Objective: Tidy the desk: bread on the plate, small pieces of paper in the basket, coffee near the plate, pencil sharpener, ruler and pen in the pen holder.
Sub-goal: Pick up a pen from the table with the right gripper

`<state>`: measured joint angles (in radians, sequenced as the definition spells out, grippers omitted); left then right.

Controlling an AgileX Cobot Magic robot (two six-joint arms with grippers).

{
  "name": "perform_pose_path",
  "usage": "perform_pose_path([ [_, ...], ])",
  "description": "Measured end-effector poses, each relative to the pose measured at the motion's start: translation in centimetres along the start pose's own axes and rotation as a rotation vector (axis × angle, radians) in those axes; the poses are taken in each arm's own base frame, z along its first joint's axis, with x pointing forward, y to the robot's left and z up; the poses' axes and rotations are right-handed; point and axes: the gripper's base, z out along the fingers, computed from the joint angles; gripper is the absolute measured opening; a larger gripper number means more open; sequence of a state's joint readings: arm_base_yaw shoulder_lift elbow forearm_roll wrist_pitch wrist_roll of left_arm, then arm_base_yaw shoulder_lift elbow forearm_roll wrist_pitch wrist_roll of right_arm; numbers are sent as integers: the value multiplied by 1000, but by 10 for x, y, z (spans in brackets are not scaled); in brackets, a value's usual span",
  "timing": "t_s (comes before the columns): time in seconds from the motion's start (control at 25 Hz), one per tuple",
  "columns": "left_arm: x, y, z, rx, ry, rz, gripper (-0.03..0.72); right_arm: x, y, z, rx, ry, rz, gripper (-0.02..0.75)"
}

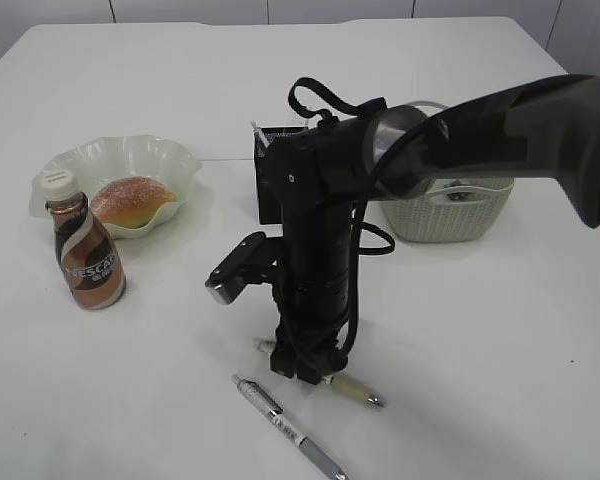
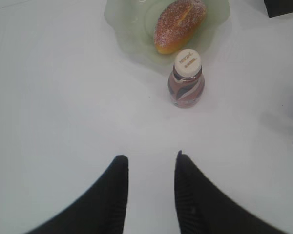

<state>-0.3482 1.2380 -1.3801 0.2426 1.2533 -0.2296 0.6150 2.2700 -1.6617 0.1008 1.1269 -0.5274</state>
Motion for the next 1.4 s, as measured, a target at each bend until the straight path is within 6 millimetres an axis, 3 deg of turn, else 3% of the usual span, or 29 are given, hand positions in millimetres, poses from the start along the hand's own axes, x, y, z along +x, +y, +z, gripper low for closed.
perform_pose_path([
  [0.4, 0, 0, 0, 0, 0, 0, 240, -1, -1, 1, 12, -6, 68, 62],
  [1.08, 1, -2, -2, 24, 0, -9, 239, 4, 1, 0, -5, 45, 338, 60],
  [1.24, 1, -3, -2, 35, 2, -13, 237, 8, 4, -1, 8, -25, 362, 60],
  [1.4, 1, -3, -2, 36, 2, -13, 235, 26, 14, -12, 64, -178, 385, 60],
])
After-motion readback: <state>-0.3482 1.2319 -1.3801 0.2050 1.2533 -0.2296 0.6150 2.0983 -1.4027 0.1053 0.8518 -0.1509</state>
